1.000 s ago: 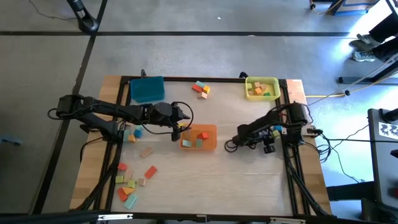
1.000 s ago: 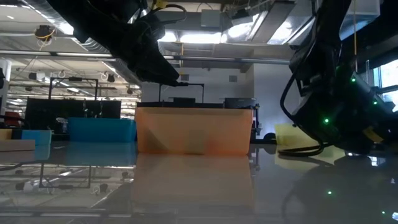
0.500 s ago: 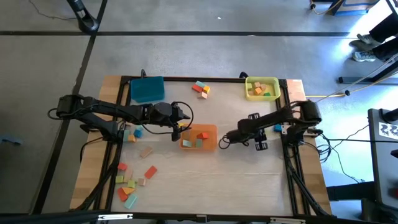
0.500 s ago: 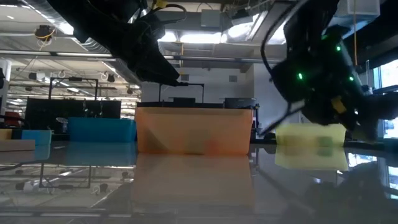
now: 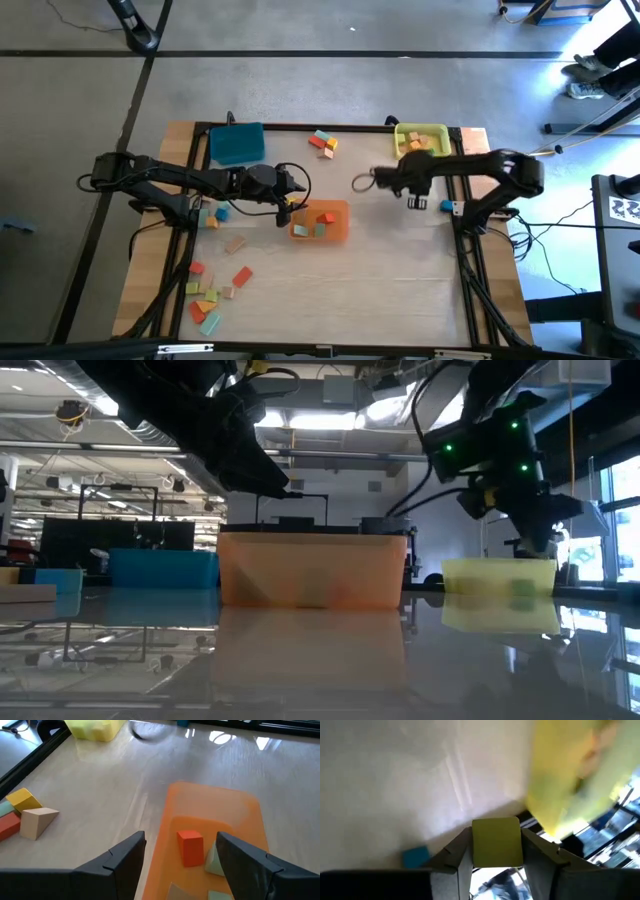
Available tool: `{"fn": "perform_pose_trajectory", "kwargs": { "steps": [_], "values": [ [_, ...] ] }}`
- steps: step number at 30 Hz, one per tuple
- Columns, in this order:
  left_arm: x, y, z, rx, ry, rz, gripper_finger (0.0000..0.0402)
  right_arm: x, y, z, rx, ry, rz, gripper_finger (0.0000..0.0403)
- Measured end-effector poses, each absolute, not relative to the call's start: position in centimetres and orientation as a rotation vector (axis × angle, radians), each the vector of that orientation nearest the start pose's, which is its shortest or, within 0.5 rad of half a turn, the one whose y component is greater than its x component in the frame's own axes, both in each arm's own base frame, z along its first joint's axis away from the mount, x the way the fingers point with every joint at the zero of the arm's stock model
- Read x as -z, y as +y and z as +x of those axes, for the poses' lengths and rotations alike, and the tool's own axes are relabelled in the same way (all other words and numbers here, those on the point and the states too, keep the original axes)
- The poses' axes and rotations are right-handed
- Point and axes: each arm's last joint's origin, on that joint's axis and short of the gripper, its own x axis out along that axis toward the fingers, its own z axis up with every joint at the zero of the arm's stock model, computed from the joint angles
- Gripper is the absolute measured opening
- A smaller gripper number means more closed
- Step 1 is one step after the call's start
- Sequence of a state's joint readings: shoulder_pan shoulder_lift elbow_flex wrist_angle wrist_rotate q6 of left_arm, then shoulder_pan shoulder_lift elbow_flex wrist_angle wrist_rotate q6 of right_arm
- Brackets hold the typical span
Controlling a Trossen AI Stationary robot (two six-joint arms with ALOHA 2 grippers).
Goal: Sort blocks by size
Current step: Put the light green cube block into the yellow bin
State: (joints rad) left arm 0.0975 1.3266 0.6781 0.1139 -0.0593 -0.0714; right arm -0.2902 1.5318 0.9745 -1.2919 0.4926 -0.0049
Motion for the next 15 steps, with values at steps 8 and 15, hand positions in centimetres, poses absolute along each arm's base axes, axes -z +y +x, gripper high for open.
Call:
{"fn": "perform_pose_trajectory", "kwargs": {
  "steps": [8, 15],
  "values": [
    [-21.0, 2.8, 26.9, -0.172, 0.531, -0.075, 0.0232, -22.1, -12.5, 19.3, 0.787, 1.621, -0.045, 0.0140],
    [-21.0, 2.8, 26.9, -0.173, 0.531, -0.076, 0.0232, -22.6, -16.2, 18.5, 0.904, 1.430, 0.068, 0.0140]
  ]
}}
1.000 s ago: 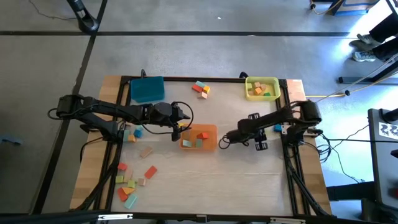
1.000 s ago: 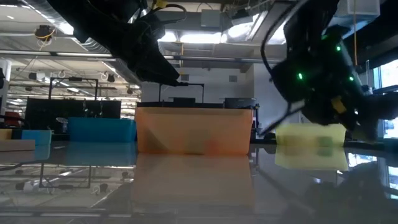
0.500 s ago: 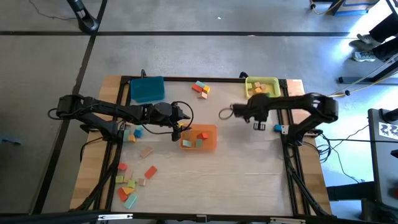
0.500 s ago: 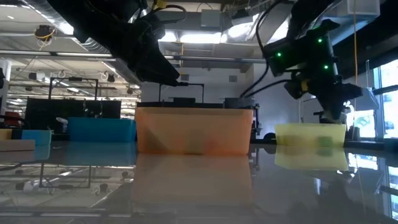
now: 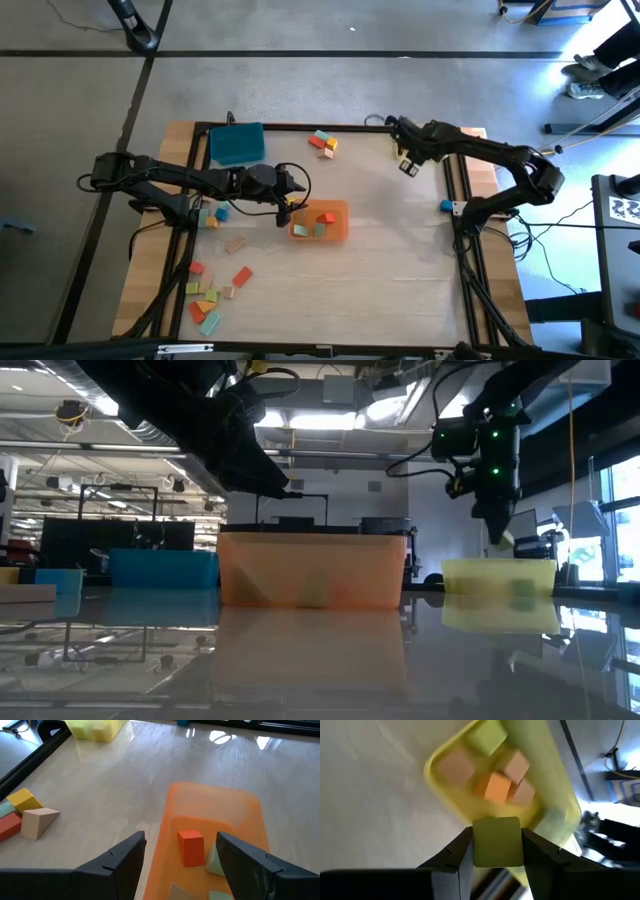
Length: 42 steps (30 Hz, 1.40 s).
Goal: Sort blocks by size
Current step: Put the light green cube block into the yellow bin, then put the yellow cube block into the yellow bin
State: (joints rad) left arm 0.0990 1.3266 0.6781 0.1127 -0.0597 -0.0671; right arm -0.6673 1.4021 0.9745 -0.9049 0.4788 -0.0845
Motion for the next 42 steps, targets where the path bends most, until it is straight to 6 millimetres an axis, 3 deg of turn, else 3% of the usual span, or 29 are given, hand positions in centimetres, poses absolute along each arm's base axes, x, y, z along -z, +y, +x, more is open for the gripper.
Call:
{"fn": "perform_pose_trajectory", "kwargs": {
  "steps": [9, 14, 20, 30, 36, 42],
  "values": [
    [-21.0, 2.8, 26.9, -0.174, 0.531, -0.079, 0.0232, -23.2, -20.2, 17.9, 1.022, 1.150, 0.171, 0.0146],
    [-21.0, 2.8, 26.9, -0.174, 0.531, -0.079, 0.0232, -22.3, -21.3, 17.7, 1.010, 1.108, 0.216, 0.0167],
    [-21.0, 2.8, 26.9, -0.174, 0.536, -0.082, 0.0232, -21.8, -21.5, 18.2, 0.997, 1.082, 0.253, 0.0198],
    [-21.7, 3.0, 26.4, -0.170, 0.522, -0.044, 0.0232, -22.4, -21.5, 18.4, 0.988, 1.040, 0.271, 0.0315],
    [-23.6, 4.4, 24.7, -0.207, 0.491, 0.040, 0.0232, -24.6, -22.0, 19.5, 0.869, 0.846, 0.290, 0.0336],
    [-24.6, 6.4, 23.7, -0.276, 0.455, 0.089, 0.0232, -25.1, -21.5, 22.7, 0.633, 0.561, 0.228, 0.0337]
  ]
}}
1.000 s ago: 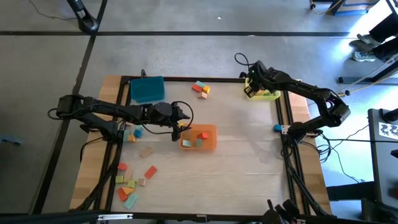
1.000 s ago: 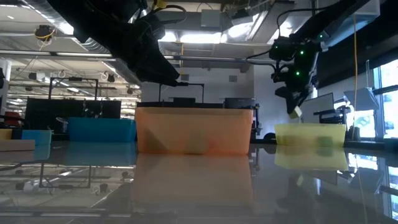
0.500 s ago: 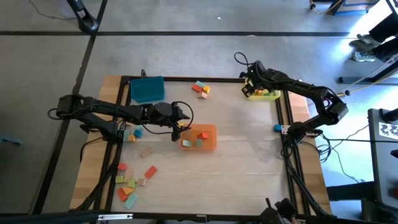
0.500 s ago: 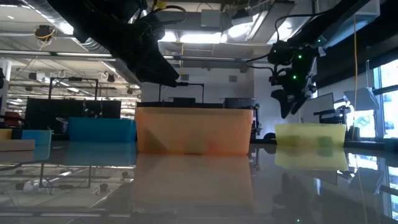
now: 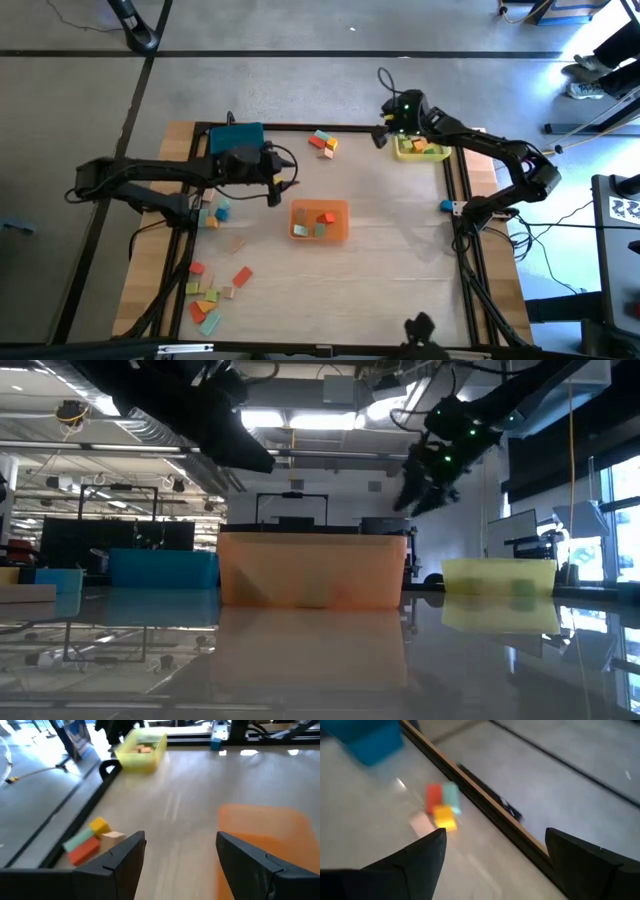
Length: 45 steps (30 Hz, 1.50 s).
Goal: Sort blocks by size
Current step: Put the yellow cube block into the yellow bin
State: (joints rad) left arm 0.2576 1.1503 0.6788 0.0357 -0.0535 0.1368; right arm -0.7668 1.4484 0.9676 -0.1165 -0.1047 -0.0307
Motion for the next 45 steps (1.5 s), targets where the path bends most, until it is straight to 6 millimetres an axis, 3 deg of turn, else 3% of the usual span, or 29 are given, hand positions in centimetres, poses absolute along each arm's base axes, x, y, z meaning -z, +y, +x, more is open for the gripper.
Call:
{"fn": "perform_pose_trajectory", "kwargs": {
  "steps": [6, 14, 21, 31, 39, 45],
  "values": [
    [-24.5, 8.1, 23.2, -0.281, 0.458, 0.065, 0.0232, -23.3, -21.2, 25.8, 0.582, 0.454, 0.157, 0.0337],
    [-24.8, 9.0, 23.0, -0.316, 0.425, 0.062, 0.0232, -17.7, -23.4, 27.9, 0.577, 0.479, 0.171, 0.0337],
    [-25.1, 9.2, 23.1, -0.327, 0.390, 0.058, 0.0232, -15.0, -24.6, 29.8, 0.439, 0.597, 0.185, 0.0337],
    [-25.1, 9.2, 23.1, -0.328, 0.390, 0.061, 0.0232, -15.7, -26.2, 31.7, 0.430, 0.625, 0.192, 0.0337],
    [-25.1, 9.3, 23.1, -0.334, 0.384, 0.062, 0.0232, -14.4, -26.7, 33.6, 0.380, 0.684, 0.225, 0.0337],
    [-25.1, 9.3, 23.0, -0.332, 0.388, 0.073, 0.0232, -13.4, -26.6, 33.5, 0.383, 0.741, 0.225, 0.0337]
  ]
}}
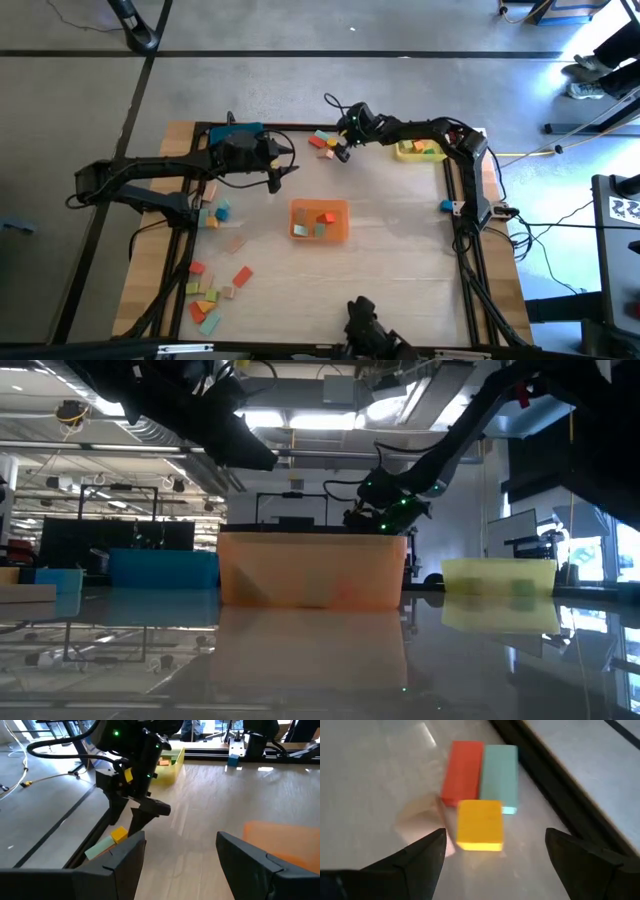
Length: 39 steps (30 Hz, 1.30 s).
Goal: Sort blocks by size
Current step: Put the yellow cube block into the yellow bin
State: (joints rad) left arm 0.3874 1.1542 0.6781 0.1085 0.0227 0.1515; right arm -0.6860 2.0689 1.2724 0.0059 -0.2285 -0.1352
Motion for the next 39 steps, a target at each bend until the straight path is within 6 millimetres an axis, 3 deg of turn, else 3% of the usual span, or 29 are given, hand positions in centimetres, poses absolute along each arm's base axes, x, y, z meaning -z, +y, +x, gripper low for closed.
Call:
{"fn": "perform_pose_trajectory", "kwargs": {
  "steps": [6, 11, 28, 39],
  "values": [
    [-25.1, 9.3, 23.1, -0.330, 0.389, 0.083, 0.0232, -12.9, -26.7, 33.6, 0.386, 0.752, 0.187, 0.0334],
    [-25.1, 9.3, 23.1, -0.331, 0.388, 0.080, 0.0232, -13.0, -26.8, 33.7, 0.379, 0.731, 0.185, 0.0306],
    [-25.0, 9.3, 23.0, -0.329, 0.405, 0.080, 0.0232, -13.0, -26.8, 33.6, 0.392, 0.736, 0.186, 0.0127],
    [-24.9, 9.3, 23.0, -0.329, 0.411, 0.078, 0.0232, -17.2, -26.0, 32.1, 0.475, 0.794, 0.157, 0.0146]
  ]
}}
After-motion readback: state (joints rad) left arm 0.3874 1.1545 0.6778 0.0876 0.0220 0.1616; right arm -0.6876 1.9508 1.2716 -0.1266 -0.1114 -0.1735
